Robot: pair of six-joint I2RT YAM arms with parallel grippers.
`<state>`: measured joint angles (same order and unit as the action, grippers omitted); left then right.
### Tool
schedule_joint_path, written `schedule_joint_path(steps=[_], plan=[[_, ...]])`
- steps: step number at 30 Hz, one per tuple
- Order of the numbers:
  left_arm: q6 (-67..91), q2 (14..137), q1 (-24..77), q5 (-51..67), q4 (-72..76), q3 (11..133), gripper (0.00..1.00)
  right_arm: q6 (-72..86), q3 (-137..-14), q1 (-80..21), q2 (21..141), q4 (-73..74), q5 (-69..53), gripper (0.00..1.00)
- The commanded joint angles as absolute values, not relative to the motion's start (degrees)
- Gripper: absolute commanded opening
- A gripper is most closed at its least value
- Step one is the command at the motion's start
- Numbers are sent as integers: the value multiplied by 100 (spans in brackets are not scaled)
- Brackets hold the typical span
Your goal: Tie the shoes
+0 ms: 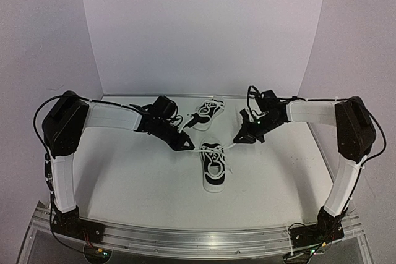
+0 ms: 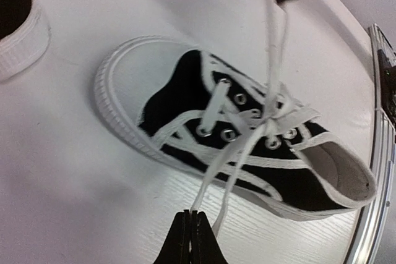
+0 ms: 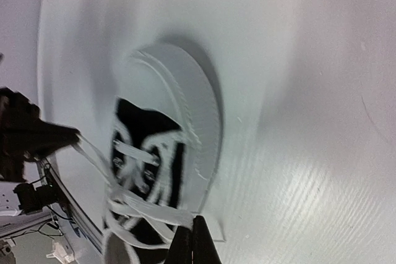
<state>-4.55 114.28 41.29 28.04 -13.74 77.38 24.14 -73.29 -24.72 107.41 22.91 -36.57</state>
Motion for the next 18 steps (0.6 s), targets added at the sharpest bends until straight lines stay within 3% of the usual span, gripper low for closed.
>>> schedule_joint_path(steps=[1, 10, 13, 15, 18], plan=[[-941, 10847, 4494, 3098, -1430, 8060, 0, 2349, -8263, -2588, 11118, 2291, -3972, 0], [-1241, 10776, 5068, 3375, -1360, 8024, 0, 2551, -9397, -3319, 12032, 2303, -4271, 0], [-1938, 10958, 5402, 2947, -1904, 8219, 1, 2601, -9492, -3451, 12222, 2311, -4386, 0], [-2024, 11106, 5482, 2857, -2217, 8405, 9, 2608, -9473, -3508, 12251, 2320, -4448, 2], [-2030, 11089, 5484, 2769, -2317, 8440, 26, 2588, -9394, -3531, 12179, 2411, -4526, 17]])
